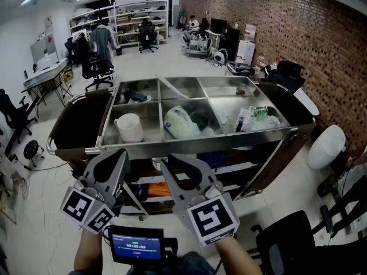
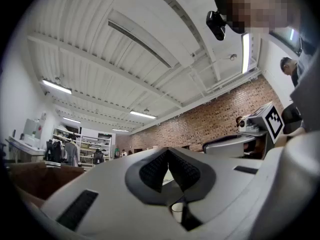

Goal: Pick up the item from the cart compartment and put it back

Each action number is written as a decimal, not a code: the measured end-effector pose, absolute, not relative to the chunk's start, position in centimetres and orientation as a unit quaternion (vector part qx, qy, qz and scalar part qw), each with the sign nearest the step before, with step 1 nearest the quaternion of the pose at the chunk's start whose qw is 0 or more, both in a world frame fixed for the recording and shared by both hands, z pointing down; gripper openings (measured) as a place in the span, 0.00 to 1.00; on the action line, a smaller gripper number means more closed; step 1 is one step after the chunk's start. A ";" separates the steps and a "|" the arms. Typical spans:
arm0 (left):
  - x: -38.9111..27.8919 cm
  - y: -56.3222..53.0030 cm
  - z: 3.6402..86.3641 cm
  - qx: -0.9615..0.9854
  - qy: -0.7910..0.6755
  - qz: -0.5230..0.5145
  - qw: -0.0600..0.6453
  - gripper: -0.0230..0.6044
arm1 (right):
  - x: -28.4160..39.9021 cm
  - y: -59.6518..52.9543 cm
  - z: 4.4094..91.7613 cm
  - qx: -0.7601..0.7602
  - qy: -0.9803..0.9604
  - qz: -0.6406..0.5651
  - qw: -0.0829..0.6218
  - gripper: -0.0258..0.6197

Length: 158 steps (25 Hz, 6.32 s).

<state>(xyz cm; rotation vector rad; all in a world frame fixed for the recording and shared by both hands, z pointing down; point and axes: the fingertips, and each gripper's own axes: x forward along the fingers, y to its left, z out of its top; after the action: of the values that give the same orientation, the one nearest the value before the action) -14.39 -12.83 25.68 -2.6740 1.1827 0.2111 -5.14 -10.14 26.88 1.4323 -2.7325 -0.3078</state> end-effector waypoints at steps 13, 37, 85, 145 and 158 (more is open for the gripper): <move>-10.0 -16.3 23.3 -0.923 0.356 0.074 0.122 0.06 | -4.4 -15.1 24.0 0.468 -0.874 -0.122 0.051 0.22; -4.7 -27.2 23.5 -0.925 0.358 0.074 0.107 0.06 | 1.2 -31.3 32.6 0.392 -0.868 -0.062 0.299 0.37; -5.1 -28.6 22.8 -0.918 0.370 0.061 0.125 0.06 | 1.4 -33.9 35.2 0.346 -0.817 -0.056 0.459 0.04; -17.9 -7.2 27.9 -0.882 0.459 0.059 0.087 0.06 | -1.5 -5.1 28.5 0.479 -0.854 -0.135 0.151 0.04; -19.1 -7.5 27.6 -0.871 0.480 0.062 0.089 0.06 | -1.6 -5.4 29.7 0.475 -0.860 -0.121 0.140 0.04</move>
<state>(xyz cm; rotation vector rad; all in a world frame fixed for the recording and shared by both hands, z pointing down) -19.12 -7.46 27.64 -2.5903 1.4286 0.1831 -1.59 -5.43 29.72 1.3724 -2.4854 -0.3494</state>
